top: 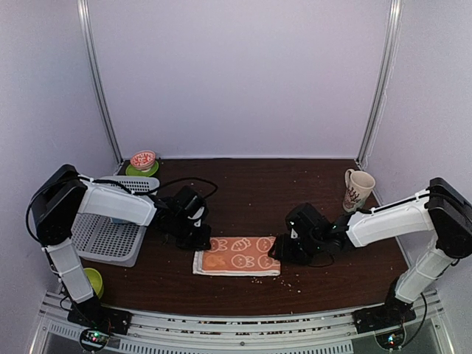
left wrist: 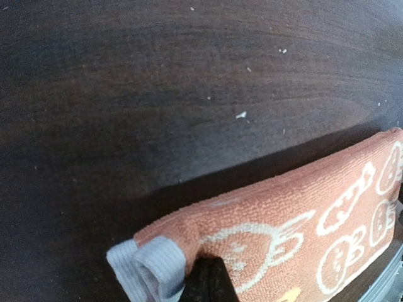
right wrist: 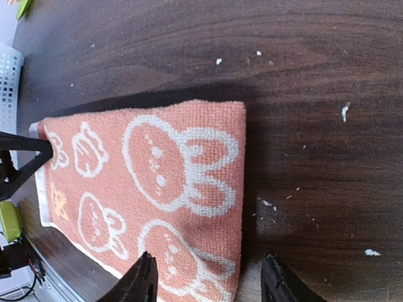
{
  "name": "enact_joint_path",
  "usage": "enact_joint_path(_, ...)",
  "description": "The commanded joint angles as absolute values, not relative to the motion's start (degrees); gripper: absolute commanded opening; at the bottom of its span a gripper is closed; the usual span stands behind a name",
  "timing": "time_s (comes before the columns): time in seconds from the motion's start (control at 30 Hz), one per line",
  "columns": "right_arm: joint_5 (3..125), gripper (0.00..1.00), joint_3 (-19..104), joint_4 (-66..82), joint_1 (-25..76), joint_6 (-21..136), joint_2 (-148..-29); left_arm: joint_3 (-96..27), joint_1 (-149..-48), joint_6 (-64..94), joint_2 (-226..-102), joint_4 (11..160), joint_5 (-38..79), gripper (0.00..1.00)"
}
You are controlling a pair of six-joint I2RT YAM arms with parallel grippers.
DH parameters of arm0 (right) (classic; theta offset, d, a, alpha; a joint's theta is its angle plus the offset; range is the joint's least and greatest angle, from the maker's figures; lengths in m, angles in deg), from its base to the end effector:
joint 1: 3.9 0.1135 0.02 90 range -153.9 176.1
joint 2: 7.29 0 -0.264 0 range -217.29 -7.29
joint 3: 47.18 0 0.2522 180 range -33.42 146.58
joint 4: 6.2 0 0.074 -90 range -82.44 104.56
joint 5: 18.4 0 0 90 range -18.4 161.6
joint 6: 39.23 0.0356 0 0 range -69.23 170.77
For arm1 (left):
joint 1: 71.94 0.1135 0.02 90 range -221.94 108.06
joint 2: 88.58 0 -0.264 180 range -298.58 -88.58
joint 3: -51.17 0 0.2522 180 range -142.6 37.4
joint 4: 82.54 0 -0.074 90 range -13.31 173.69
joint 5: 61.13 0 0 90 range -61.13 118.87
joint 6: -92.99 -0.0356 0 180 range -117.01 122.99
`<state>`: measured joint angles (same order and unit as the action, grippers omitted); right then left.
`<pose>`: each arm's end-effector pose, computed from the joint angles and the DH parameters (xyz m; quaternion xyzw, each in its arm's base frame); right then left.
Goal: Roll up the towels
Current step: Smooth out the towel at the center of the board.
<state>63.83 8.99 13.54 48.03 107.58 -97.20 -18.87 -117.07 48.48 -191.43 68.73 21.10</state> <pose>0.1777 0.2347 0.1496 0.0191 0.9475 0.2916 0.1298 0.2384 -0.2463 0.1382 0.0136 0.9671 -0.2205 0.1258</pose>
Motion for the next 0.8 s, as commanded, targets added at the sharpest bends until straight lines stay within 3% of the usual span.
enact_joint_path(0.0, 64.0, 0.55, 8.8, 17.5, 48.4, 106.8, -99.4, -16.0, -116.5, 48.8, -194.4, 71.3, 21.4, 0.0)
enact_joint_path(0.17, 60.8, 0.54, 1.4, 5.0, 46.5, 113.2, -98.3, -16.6, -117.3, 48.9, -193.9, 71.3, 21.2, 0.0)
enact_joint_path(0.3, 58.7, 0.48, 0.4, 1.5, 46.4, 115.6, -100.4, -16.4, -117.7, 49.4, -193.8, 71.0, 21.4, 0.0)
enact_joint_path(0.4, 58.9, 0.36, -0.7, 0.7, 46.4, 116.3, -101.8, -16.0, -118.0, 49.6, -193.7, 71.0, 21.6, 0.0)
enact_joint_path(0.5, 60.1, 0.16, -1.4, 1.6, 46.0, 115.5, -101.4, -15.4, -118.6, 50.1, -193.4, 71.0, 21.8, 0.0)
enact_joint_path(0.6, 63.9, 0.0, 1.2, 10.0, 44.7, 111.3, -98.9, -15.0, -119.3, 50.1, -192.7, 70.9, 21.8, 0.0)
enact_joint_path(0.77, 71.6, 0.0, 7.3, 31.9, 39.5, 96.9, -93.1, -17.6, -122.0, 49.2, -192.7, 70.9, 20.3, 0.0)
